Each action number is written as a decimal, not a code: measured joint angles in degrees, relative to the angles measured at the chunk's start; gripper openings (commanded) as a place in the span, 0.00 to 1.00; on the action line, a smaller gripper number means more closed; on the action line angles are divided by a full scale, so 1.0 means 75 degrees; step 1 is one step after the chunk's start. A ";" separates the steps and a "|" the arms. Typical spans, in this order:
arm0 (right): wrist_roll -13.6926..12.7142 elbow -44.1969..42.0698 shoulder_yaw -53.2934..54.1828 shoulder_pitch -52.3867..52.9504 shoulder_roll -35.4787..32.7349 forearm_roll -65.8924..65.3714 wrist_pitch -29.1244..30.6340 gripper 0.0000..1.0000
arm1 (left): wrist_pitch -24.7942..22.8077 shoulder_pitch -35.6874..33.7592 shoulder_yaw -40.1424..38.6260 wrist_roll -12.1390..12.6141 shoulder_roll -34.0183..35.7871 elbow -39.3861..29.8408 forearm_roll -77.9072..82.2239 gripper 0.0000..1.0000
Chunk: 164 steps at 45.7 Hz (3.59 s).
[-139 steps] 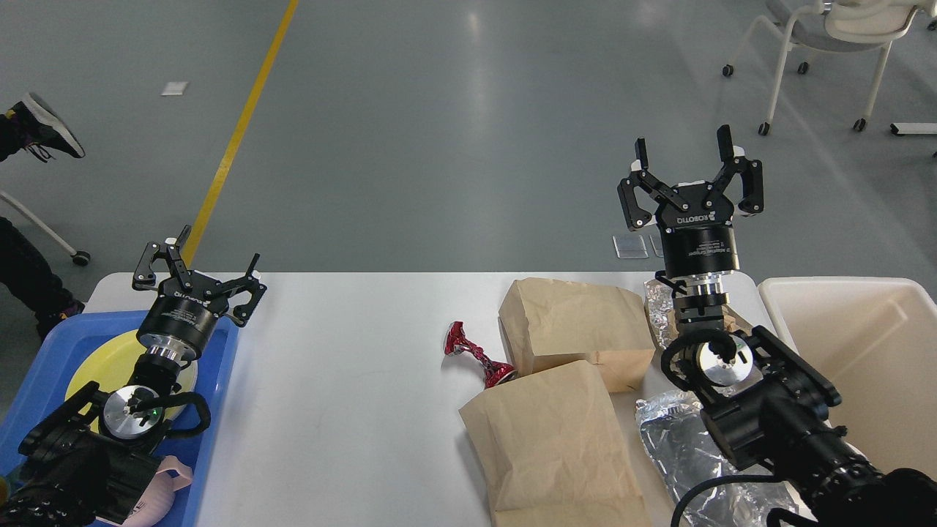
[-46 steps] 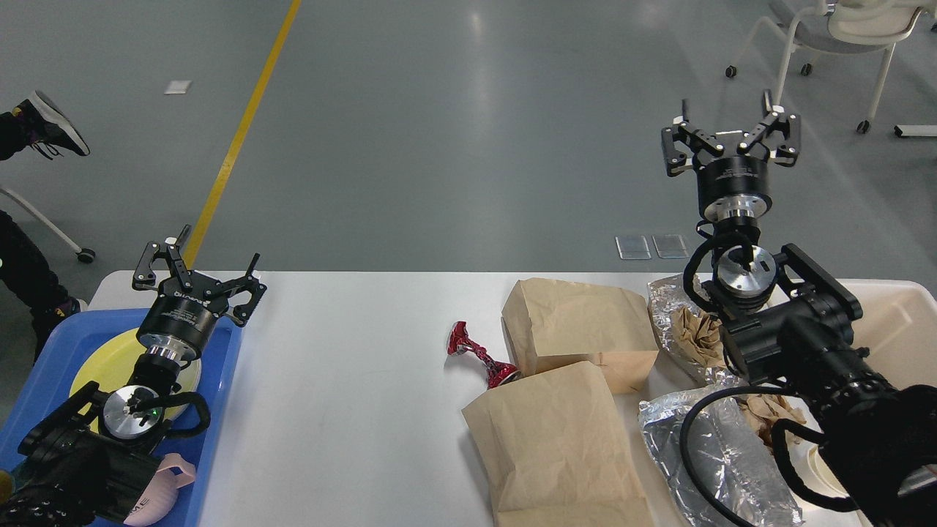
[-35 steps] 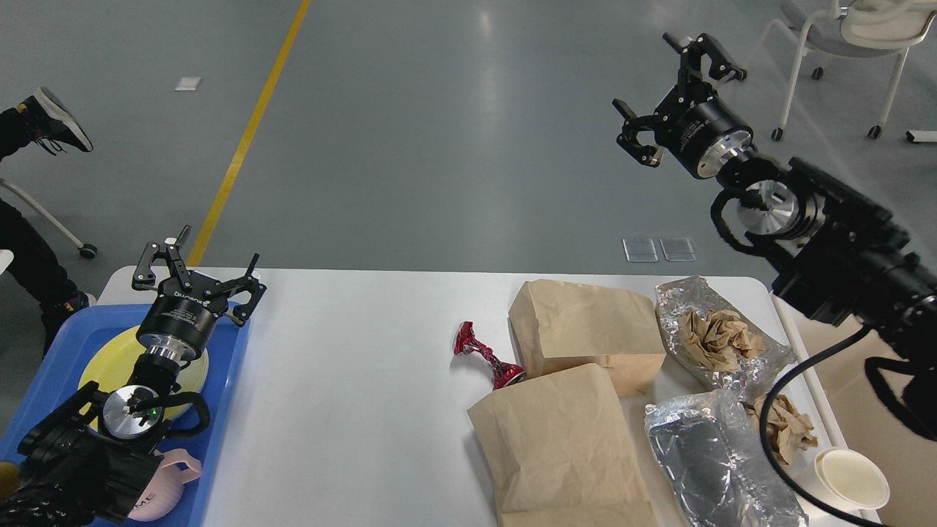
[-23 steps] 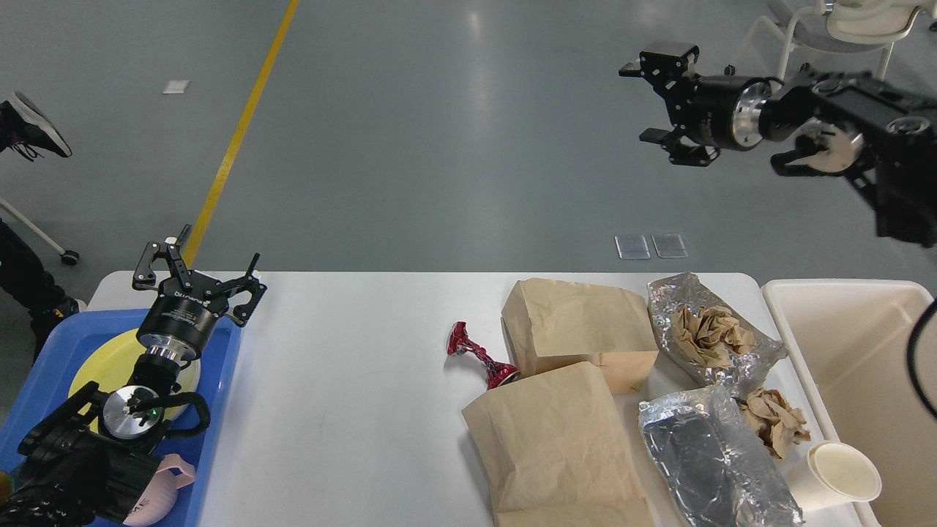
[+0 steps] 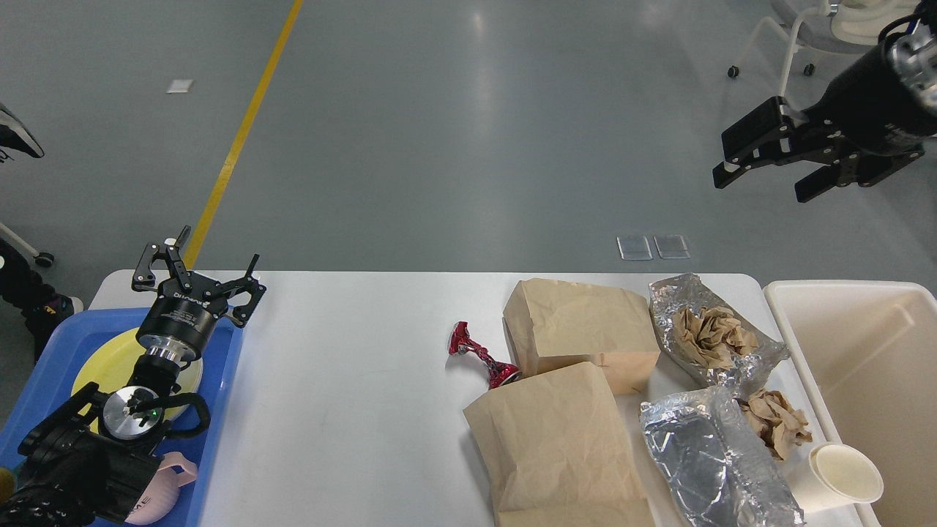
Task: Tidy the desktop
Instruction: 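Lower the right gripper onto the flat brown paper bag and grasp it, then lift the paper bag and carry it into the white bin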
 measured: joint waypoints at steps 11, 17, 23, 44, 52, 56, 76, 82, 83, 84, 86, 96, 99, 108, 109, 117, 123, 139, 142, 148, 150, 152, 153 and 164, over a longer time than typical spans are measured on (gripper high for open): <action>0.0119 0.2160 -0.0533 0.1289 -0.0117 -0.0021 0.0136 1.00 | 0.0001 0.0000 0.0000 0.0000 0.0000 0.0000 0.0000 1.00; 0.0011 0.3313 -0.0546 0.1071 -0.0051 -0.0002 0.0056 1.00 | 0.0002 0.0000 0.0000 0.0000 0.0000 0.0000 0.0000 1.00; -0.0109 0.3557 -0.0537 -0.0343 0.0466 0.0103 -0.1321 1.00 | 0.0005 0.0000 0.0000 0.0000 0.0000 0.0000 0.0001 1.00; -0.0900 0.2964 0.1046 -0.5256 0.1725 0.1729 -0.5642 1.00 | -0.0003 0.0000 0.0012 0.0000 -0.0034 0.0000 0.0012 1.00; -0.0894 0.2440 0.1506 -0.6256 0.2083 0.1931 -0.6179 1.00 | -0.0014 -0.0006 0.0012 0.0000 -0.0032 0.0000 0.0012 1.00; -0.0892 0.2256 0.1654 -0.6533 0.2189 0.1961 -0.6323 1.00 | -0.0015 -0.0007 0.0012 0.0001 -0.0031 0.0000 0.0012 1.00; -0.0832 0.1754 0.1752 -0.7477 0.2491 0.1972 -0.6995 0.67 | -0.0015 -0.0009 0.0012 0.0001 -0.0033 0.0000 0.0012 1.00; -0.0801 0.1709 0.1758 -0.7672 0.2517 0.1980 -0.7206 0.33 | -0.0015 -0.0007 0.0012 0.0001 -0.0033 0.0000 0.0012 1.00; -0.0800 0.1705 0.1758 -0.7688 0.2518 0.1980 -0.7235 0.31 | -0.0015 -0.0007 0.0012 0.0001 -0.0033 0.0000 0.0012 1.00; -0.0799 0.1703 0.1758 -0.7702 0.2519 0.1980 -0.7261 0.29 | -0.0015 -0.0007 0.0012 0.0001 -0.0033 0.0000 0.0012 1.00; -0.0798 0.1701 0.1757 -0.7726 0.2523 0.1974 -0.7306 0.26 | -0.0015 -0.0007 0.0012 0.0001 -0.0033 0.0000 0.0012 1.00; -0.0801 0.1691 0.1751 -0.7806 0.2526 0.1953 -0.7342 0.00 | -0.0015 -0.0002 0.0012 0.0001 -0.0034 0.0000 0.0012 1.00; -0.0821 0.1691 0.1755 -0.7811 0.2524 0.1954 -0.7342 0.00 | -0.0015 -0.0002 0.0012 0.0001 -0.0034 0.0000 0.0012 1.00; -0.0816 0.1752 0.1902 -0.7701 0.2377 0.1970 -0.7265 0.00 | -0.0015 -0.0002 0.0012 0.0001 -0.0033 0.0000 0.0011 1.00; -0.0811 0.1778 0.1933 -0.7662 0.2322 0.1971 -0.7246 0.00 | -0.0015 -0.0002 0.0012 0.0001 -0.0032 0.0000 0.0011 1.00; -0.0796 0.2362 0.1918 -0.6783 0.1661 0.1953 -0.6698 0.00 | -0.0015 -0.0002 0.0012 0.0005 -0.0028 0.0000 0.0011 1.00; -0.0796 0.2970 0.1862 -0.5302 0.0658 0.1921 -0.5545 0.00 | -0.0015 -0.0002 0.0012 0.0005 -0.0028 0.0000 0.0011 1.00; -0.0860 0.1814 0.1346 0.0420 -0.1994 0.0368 -0.0086 0.00 | -0.0015 0.0004 0.0012 0.0004 -0.0021 0.0002 0.0011 1.00; -0.0827 0.1208 0.1357 0.1134 -0.2168 -0.0035 0.0079 0.00 | -0.0015 0.0004 0.0012 0.0000 -0.0021 0.0002 0.0011 1.00; -0.0799 0.0264 0.1388 0.1736 -0.2332 -0.0495 0.0134 0.00 | -0.0015 0.0004 0.0012 -0.0001 -0.0022 0.0002 0.0011 1.00; -0.0798 0.0130 0.1388 0.1773 -0.2397 -0.0608 0.0136 0.00 | -0.0015 0.0003 0.0010 -0.0001 -0.0022 0.0002 0.0011 1.00; -0.0799 0.0028 0.1387 0.1776 -0.2469 -0.0800 0.0137 0.00 | -0.0015 0.0003 0.0008 -0.0001 -0.0022 0.0002 0.0011 1.00; -0.0798 0.0008 0.1387 0.1769 -0.2487 -0.0877 0.0137 0.00 | -0.0015 0.0003 0.0007 -0.0001 -0.0022 0.0002 0.0011 1.00; -0.0817 -0.0642 0.1430 0.0379 -0.3317 -0.2736 0.0138 0.00 | -0.0015 0.0002 0.0000 -0.0001 -0.0023 0.0002 0.0010 1.00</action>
